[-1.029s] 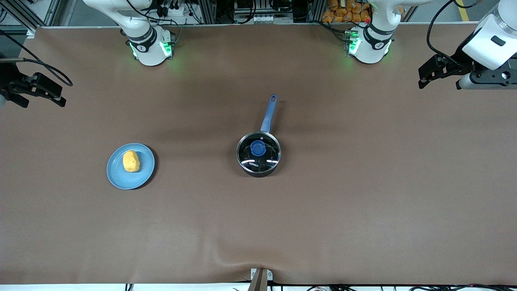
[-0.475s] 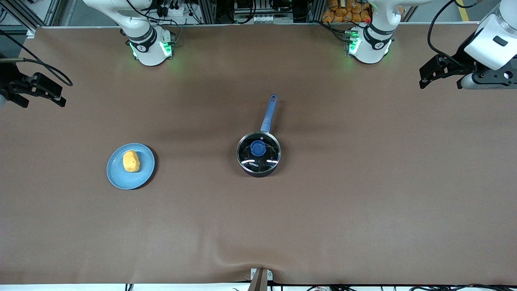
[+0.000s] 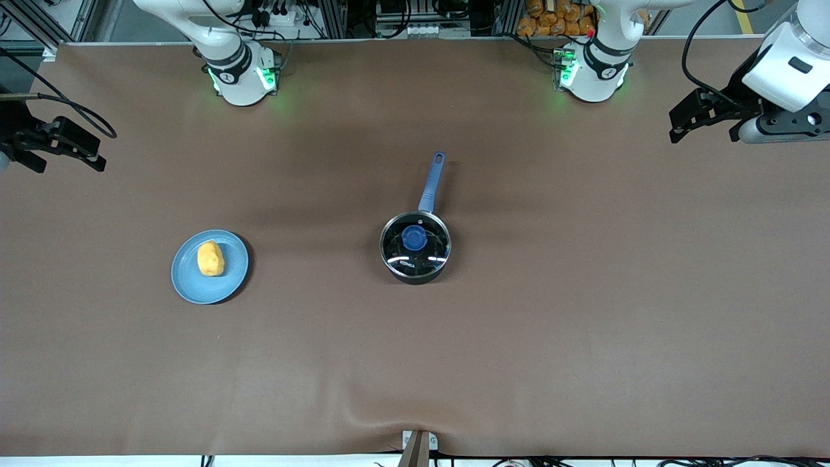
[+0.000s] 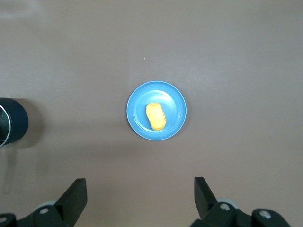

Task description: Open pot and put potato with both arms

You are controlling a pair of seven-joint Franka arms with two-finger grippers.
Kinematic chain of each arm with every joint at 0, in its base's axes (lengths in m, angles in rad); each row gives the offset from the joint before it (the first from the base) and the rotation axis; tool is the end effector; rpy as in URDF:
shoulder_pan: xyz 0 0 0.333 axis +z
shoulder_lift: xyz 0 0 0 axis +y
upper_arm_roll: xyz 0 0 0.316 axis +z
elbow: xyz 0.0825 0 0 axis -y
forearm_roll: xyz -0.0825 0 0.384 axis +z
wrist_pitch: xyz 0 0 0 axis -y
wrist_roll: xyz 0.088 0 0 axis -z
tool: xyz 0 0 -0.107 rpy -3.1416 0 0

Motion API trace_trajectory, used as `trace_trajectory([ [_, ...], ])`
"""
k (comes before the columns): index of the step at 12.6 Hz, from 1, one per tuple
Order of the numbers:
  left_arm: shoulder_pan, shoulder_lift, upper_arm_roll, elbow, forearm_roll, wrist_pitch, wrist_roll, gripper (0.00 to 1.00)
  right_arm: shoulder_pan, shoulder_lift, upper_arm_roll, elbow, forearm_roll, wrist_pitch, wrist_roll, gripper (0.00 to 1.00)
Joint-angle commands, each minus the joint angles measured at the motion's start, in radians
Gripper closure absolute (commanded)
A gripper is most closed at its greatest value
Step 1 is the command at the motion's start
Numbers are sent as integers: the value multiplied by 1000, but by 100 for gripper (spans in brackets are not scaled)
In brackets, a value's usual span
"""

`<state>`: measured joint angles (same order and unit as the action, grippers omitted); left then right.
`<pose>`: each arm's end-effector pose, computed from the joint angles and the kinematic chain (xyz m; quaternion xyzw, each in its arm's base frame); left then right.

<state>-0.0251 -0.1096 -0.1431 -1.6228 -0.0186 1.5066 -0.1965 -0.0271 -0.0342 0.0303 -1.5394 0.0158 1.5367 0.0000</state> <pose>0.5053 -0.0925 0.6524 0.9999 0.0140 -0.0041 0.0008 0.5407 0.0038 0.6550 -0.9998 -0.0020 -0.0157 0.0074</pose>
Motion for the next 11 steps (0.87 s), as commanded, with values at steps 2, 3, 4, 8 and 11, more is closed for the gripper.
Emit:
trace_trajectory([
  [2, -4, 47, -36, 43, -14, -20, -47, 0, 9, 5, -1, 10, -14, -7, 14, 0],
  [3, -6, 59, -53, 59, -14, -20, -53, 0, 10, 5, -1, 10, -14, -7, 14, 0],
  [4, -6, 85, -67, 93, -12, -20, -55, 0, 9, 5, -1, 10, -14, -7, 14, 0],
  [8, -16, 169, -125, 168, -14, -20, -110, 0, 6, 8, -1, 10, -14, -7, 5, 0],
  [11, -82, 237, -133, 222, -15, -12, -197, 0, -4, 20, -4, 10, -13, -7, 5, 0],
])
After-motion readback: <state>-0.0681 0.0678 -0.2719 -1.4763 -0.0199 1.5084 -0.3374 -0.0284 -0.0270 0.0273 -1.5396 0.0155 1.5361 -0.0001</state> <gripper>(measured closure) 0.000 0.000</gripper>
